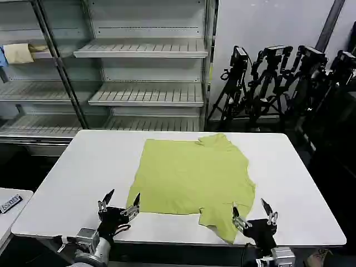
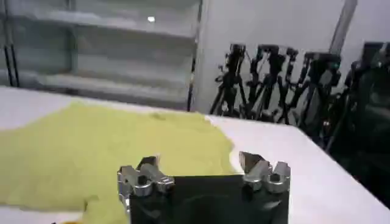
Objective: Fold and organize the clothes.
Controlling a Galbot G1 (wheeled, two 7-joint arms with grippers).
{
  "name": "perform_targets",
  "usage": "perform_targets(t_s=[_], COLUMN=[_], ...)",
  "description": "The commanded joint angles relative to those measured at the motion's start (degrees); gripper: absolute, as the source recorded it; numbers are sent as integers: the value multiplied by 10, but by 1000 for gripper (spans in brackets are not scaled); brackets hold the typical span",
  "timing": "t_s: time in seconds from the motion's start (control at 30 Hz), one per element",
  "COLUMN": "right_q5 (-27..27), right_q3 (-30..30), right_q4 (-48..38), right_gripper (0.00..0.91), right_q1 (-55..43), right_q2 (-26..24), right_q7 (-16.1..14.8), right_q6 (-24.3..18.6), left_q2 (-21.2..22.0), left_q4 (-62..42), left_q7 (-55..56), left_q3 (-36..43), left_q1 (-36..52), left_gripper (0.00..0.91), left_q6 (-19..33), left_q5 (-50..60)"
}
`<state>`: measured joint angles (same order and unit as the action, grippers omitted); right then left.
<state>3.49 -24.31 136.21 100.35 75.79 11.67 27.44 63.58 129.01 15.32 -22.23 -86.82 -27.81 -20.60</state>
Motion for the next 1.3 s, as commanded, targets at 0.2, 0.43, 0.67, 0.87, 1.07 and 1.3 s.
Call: perform_targets(t_s=[0.2, 0.43, 0.67, 0.87, 1.07, 1.3], right_q5=[-3, -15, -11, -7, 9, 10], right_q3=[22, 46, 61, 65, 63, 63], right_q4=[-16, -49, -65, -67, -67, -64], right_gripper=[907, 907, 836, 81, 0, 0], right_q1=[19, -3, -21, -13, -11, -6], right_q2=[-1, 4, 12, 14, 13, 13], right_q7=[8, 7, 8, 13, 18, 17], right_q6=[24, 25, 26, 26, 32, 31], left_q2=[-22, -16, -13, -12, -13, -13], left_q4=[-38, -70, -79, -84, -83, -83], left_q7=[13, 18, 12, -6, -17, -18], left_q3=[15, 24, 30, 33, 35, 31], left_q1=[24, 45, 51, 50, 43, 39], left_gripper=[907, 907, 846, 30, 30, 30], left_q6=[-52, -52, -52, -48, -34, -32], left_q5=[-23, -31, -39, -46, -69, -76])
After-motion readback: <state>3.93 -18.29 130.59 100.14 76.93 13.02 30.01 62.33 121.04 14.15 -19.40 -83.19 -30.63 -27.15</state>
